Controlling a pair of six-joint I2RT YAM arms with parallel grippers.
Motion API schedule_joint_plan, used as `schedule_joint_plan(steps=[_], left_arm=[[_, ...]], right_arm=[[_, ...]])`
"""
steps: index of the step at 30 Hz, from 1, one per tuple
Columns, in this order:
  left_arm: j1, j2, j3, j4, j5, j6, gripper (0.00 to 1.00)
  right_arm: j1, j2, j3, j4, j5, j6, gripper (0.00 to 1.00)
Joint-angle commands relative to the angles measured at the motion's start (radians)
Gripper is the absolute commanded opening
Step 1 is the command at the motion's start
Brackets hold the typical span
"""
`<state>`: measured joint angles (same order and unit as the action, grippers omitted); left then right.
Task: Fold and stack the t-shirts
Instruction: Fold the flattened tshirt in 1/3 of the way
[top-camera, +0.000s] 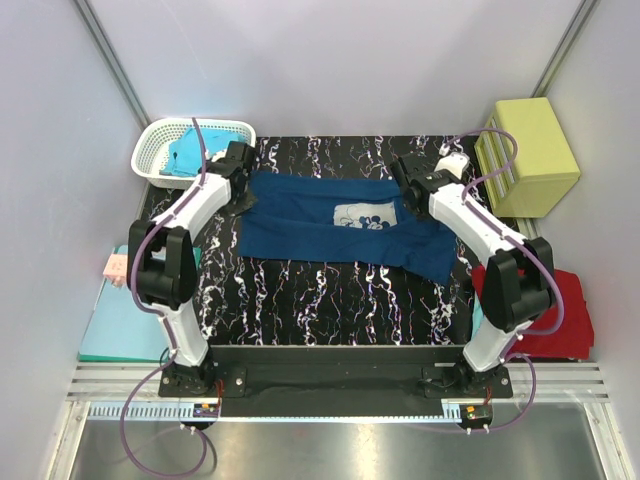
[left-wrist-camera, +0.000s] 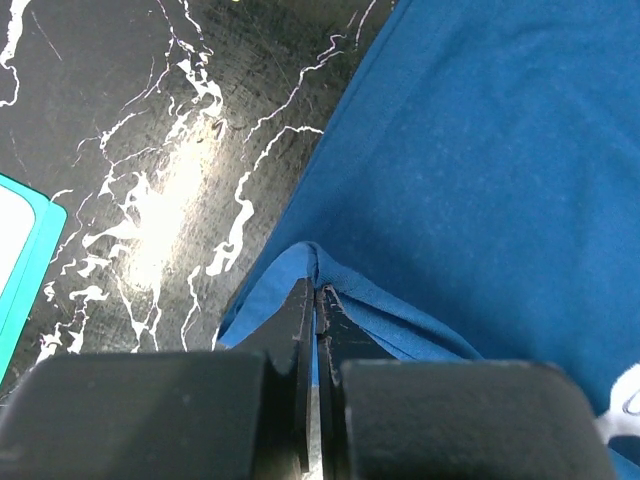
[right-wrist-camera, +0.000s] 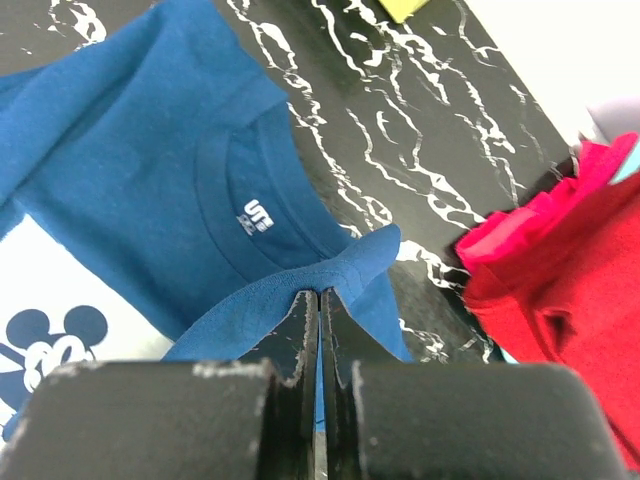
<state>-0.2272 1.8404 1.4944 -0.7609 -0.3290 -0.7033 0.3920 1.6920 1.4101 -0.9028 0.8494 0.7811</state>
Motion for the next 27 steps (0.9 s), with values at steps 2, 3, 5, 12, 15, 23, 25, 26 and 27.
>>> schedule_joint_plan(steps=[2,3,5,12,15,23,25,26,27], left_arm=[[0.02,0.034,0.072,0.018,-0.035,0.014,0.0],[0.023,0.046,0.073,0.018,-0.035,0.016,0.0],[0.028,0.057,0.085,0.018,-0.036,0.018,0.0],[0.038,0.124,0.124,0.014,-0.038,0.019,0.0],[0.04,0.147,0.138,0.012,-0.041,0.018,0.0],[0.04,0.187,0.17,0.015,-0.047,0.025,0.01],[0.042,0.194,0.171,0.014,-0.048,0.025,0.01],[0.043,0.198,0.173,0.014,-0.047,0.024,0.02],[0.043,0.201,0.176,0.012,-0.047,0.022,0.02]], right_arm=[[-0.015,0.07,0.079,0.03,0.005,-0.013,0.0],[-0.016,0.078,0.081,0.031,0.004,-0.013,0.0],[-0.021,0.098,0.087,0.035,0.002,-0.013,0.0],[-0.042,0.167,0.127,0.044,-0.003,-0.022,0.0],[-0.045,0.198,0.148,0.048,-0.006,-0.029,0.0],[-0.047,0.281,0.204,0.053,-0.009,-0.043,0.0],[-0.047,0.297,0.208,0.058,-0.009,-0.045,0.0],[-0.047,0.301,0.21,0.058,-0.012,-0.046,0.0],[-0.047,0.307,0.211,0.059,-0.013,-0.046,0.0]])
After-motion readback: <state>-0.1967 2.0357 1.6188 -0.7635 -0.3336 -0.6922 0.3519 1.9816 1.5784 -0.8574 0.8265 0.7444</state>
